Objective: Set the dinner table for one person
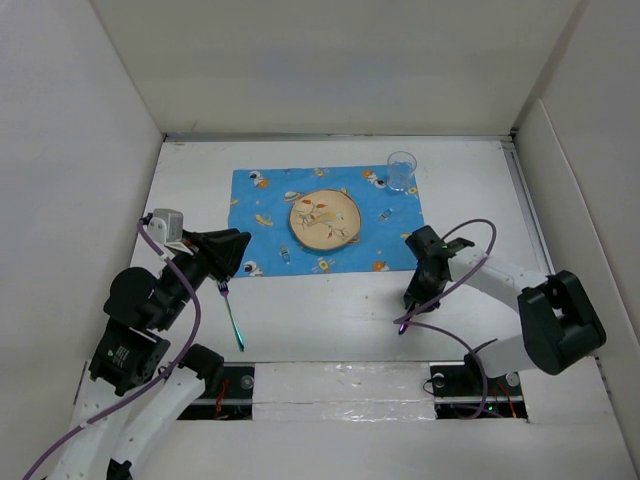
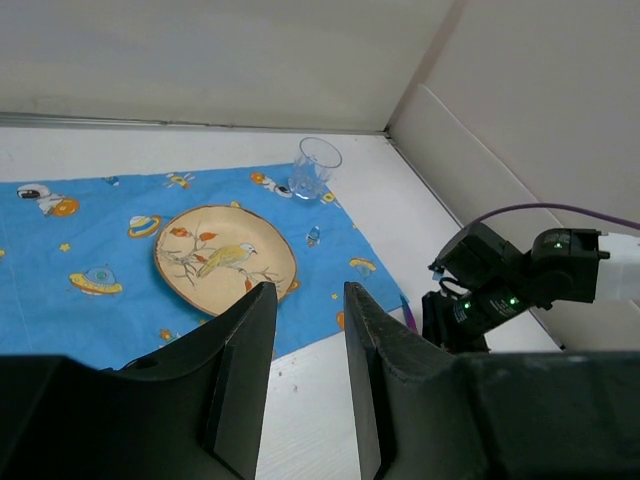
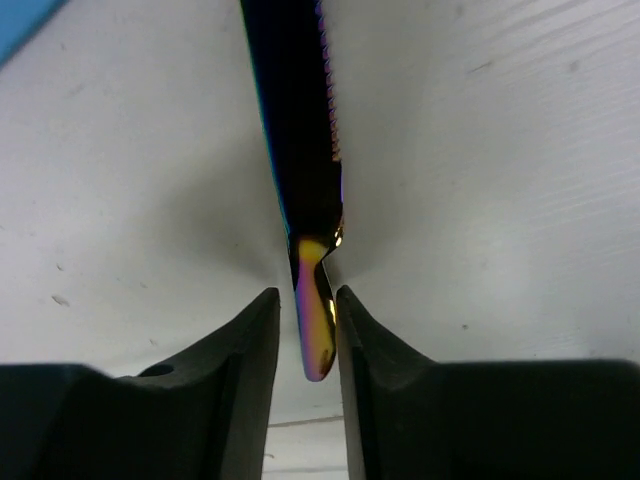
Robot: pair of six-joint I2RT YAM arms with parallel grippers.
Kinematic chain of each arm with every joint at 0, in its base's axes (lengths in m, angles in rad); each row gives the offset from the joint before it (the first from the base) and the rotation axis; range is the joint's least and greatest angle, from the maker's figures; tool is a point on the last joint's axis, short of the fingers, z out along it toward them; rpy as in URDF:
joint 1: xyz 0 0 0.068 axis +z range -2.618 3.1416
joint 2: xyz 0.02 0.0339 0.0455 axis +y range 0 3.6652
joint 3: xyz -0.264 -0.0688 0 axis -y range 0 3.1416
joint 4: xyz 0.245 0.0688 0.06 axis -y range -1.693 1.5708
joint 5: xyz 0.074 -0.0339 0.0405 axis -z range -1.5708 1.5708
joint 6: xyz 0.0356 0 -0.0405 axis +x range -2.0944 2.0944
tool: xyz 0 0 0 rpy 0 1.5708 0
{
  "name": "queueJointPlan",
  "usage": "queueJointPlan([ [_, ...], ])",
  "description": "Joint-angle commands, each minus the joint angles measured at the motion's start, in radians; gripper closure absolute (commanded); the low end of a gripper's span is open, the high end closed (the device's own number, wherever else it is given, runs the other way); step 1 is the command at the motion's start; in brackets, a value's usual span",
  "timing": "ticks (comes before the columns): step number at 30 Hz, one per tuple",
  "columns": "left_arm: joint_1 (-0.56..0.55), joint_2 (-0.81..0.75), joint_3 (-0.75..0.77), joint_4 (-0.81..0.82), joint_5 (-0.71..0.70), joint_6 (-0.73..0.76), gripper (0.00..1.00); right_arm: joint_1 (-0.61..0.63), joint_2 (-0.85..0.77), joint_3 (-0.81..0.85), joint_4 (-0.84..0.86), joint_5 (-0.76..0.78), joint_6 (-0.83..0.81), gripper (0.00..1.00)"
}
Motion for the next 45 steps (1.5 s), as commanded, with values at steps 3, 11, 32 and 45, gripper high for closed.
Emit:
queueJointPlan([
  [3,-0.005,-0.017,-0.009,0.032,0.001,0.009,0.7,0.024,0.043,0.016,0.017,0.021,0.018,0.62],
  [11,-0.005,-0.021,-0.004,0.032,0.004,0.011,0.7,0.044,0.13,0.123,-0.048,0.087,-0.028,0.59],
  [32,-0.016,-0.057,-0.026,0.032,-0.03,0.014,0.71,0.264,0.215,0.082,0.035,0.0,0.029,0.99],
  [45,-0.016,-0.051,-0.044,0.034,-0.051,0.015,0.72,0.453,0.055,0.141,-0.083,0.21,0.015,1.0],
])
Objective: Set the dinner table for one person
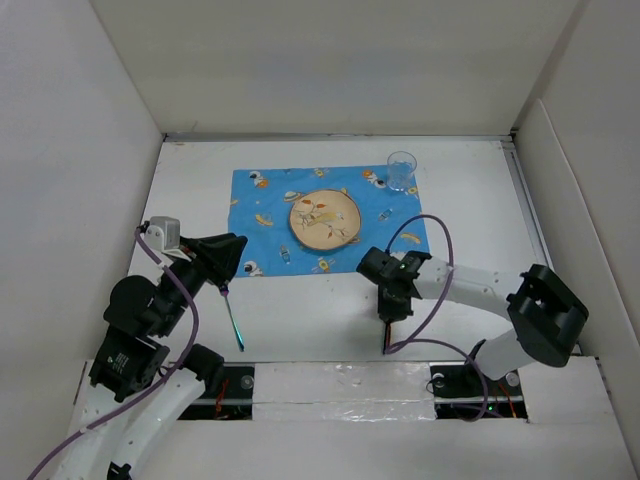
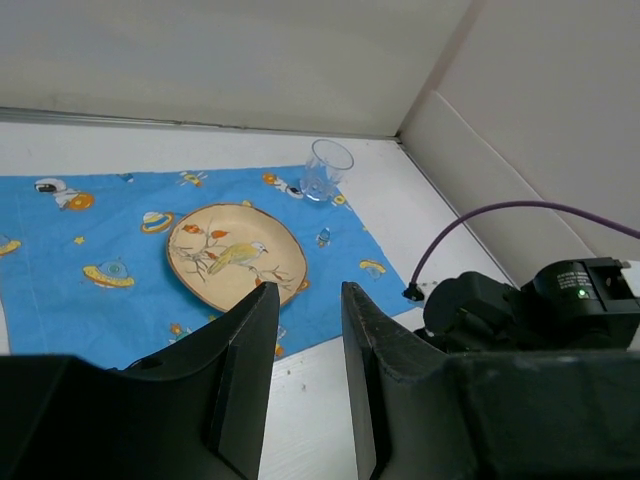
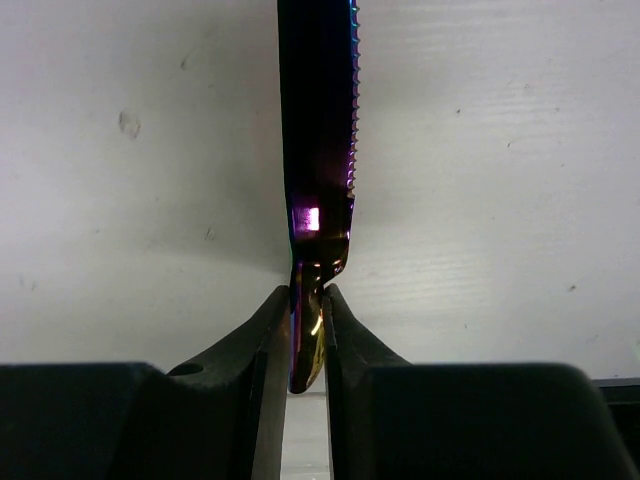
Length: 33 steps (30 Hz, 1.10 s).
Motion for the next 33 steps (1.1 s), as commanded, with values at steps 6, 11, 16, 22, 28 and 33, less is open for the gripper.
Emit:
queueJointPlan([
  [6,-0.003,0.027,-0.006,0.036,-0.027,0.012,0.72,0.055,-0.056,0.054,-0.044,0.134,-0.034,1.0],
  [11,-0.003,0.053,-0.005,0.03,-0.03,0.012,0.72,0.001,-0.005,0.16,-0.051,0.156,-0.175,1.0],
  [16,-0.003,0.064,-0.011,0.027,-0.044,0.009,0.72,-0.118,0.114,0.342,-0.004,0.099,-0.339,1.0],
  [22,-0.003,0.091,-0.016,0.027,-0.044,0.008,0.72,-0.226,0.292,0.541,0.015,0.03,-0.511,1.0],
  [28,-0.003,0.113,-0.017,0.026,-0.083,0.006,0.72,-0.345,0.482,0.831,-0.044,-0.018,-0.639,1.0],
  [33,-0.003,0.122,-0.022,0.022,-0.088,0.006,0.72,-0.384,0.565,0.948,-0.081,-0.035,-0.689,1.0],
])
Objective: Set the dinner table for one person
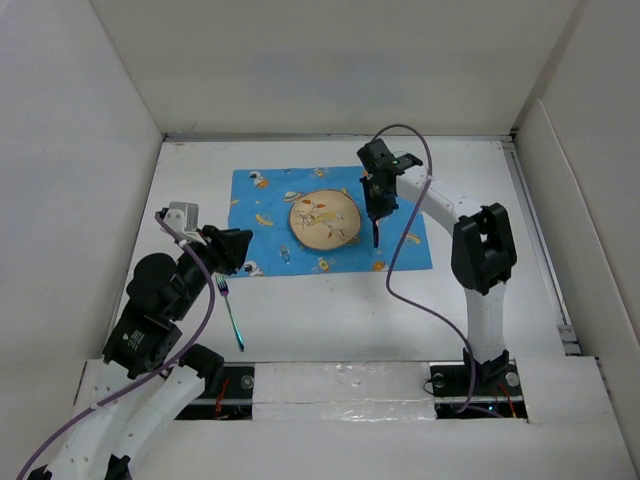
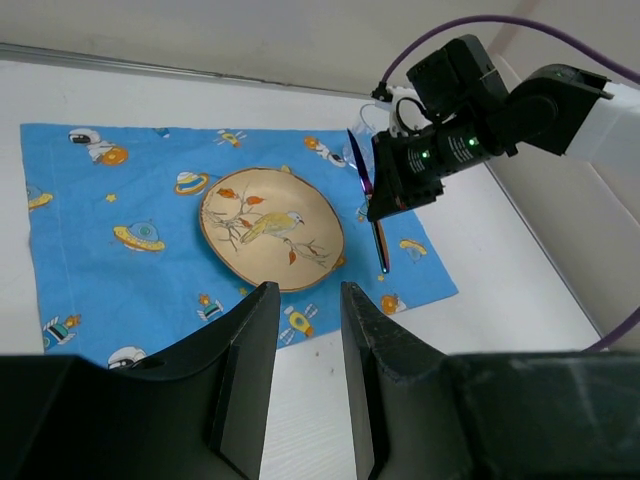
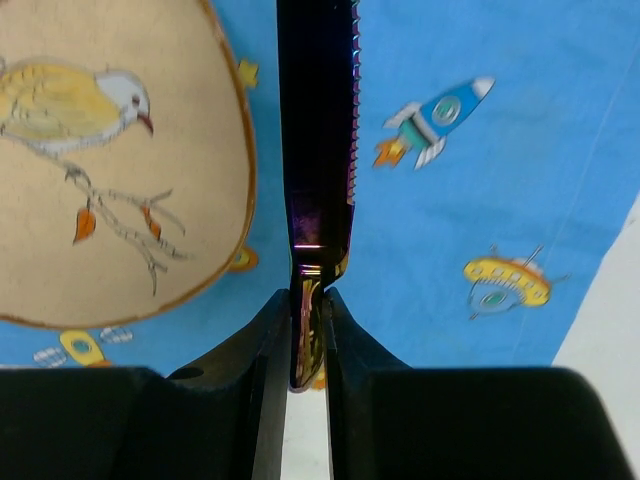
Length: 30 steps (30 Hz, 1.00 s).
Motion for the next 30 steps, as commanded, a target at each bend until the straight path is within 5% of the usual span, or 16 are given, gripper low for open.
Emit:
queueJointPlan([
  [1,-0.003,0.016,-0.011,0.03,-0.022,0.008,0.72,-0.044,0.05,0.117,-0.051,-0.021,-0.077,1.0],
  [24,-0.003,0.068,-0.013,0.021,-0.055,0.003,0.71,-0.131,0.156,0.076,-0.002,-0.136,-0.114,1.0],
  [30,-0.003,0.11,-0.01,0.004,-0.088,-0.003,0.67,-0.141,0.135,0.044,0.047,-0.148,-0.109,0.84],
])
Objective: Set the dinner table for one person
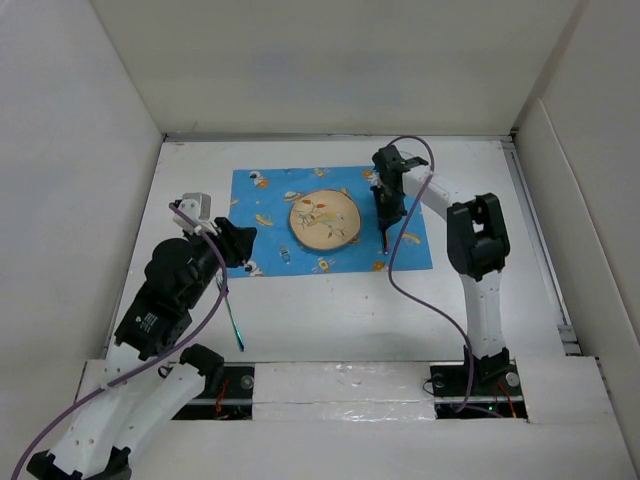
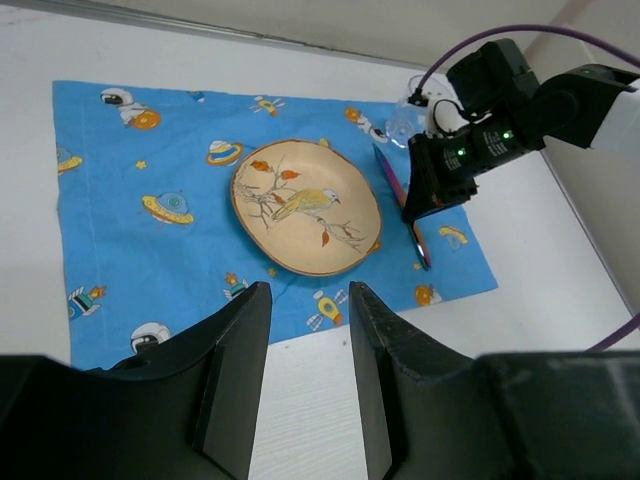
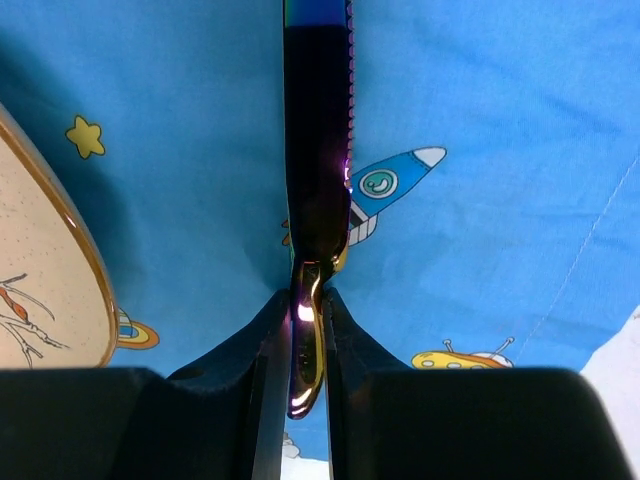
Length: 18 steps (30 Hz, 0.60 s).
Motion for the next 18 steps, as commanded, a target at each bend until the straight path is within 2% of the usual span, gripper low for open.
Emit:
queueJointPlan([
  [1,-0.003,0.028,-0.004,0.008,-0.038,-0.004,0.66,-0.011,-0.038,-0.019,0.065,-0.052,-0.012,0.82],
  [4,-0.003,0.048,-0.002,-0.006,-0.069,-0.011,0.62,-0.011,-0.095,-0.055,0.105,-0.063,-0.002,0.78],
  [7,-0.003,0.069,-0.001,-0.017,-0.11,-0.017,0.58,-0.011,-0.2,-0.124,0.178,-0.119,0.014,0.65],
  [8,-0.003,0.08,0.001,-0.02,-0.121,-0.023,0.57,-0.011,-0.227,-0.145,0.2,-0.141,0.021,0.55],
  [10,-0.003,0.123,0.002,-0.041,-0.166,-0.034,0.54,0.0,-0.293,-0.199,0.241,-0.175,0.022,0.47],
  [12,-0.003,0.158,0.011,-0.055,-0.213,-0.051,0.53,0.009,-0.362,-0.26,0.29,-0.178,0.033,0.46],
  [15,-0.003,0.237,0.056,-0.148,-0.262,-0.1,0.53,0.02,-0.538,-0.38,0.428,-0.202,0.063,0.49],
  [17,-0.012,0.271,0.071,-0.211,-0.235,-0.164,0.53,0.034,-0.686,-0.511,0.538,-0.213,0.095,0.69],
  [18,-0.023,0.275,0.074,-0.225,-0.22,-0.186,0.53,0.05,-0.737,-0.561,0.582,-0.212,0.108,0.84],
])
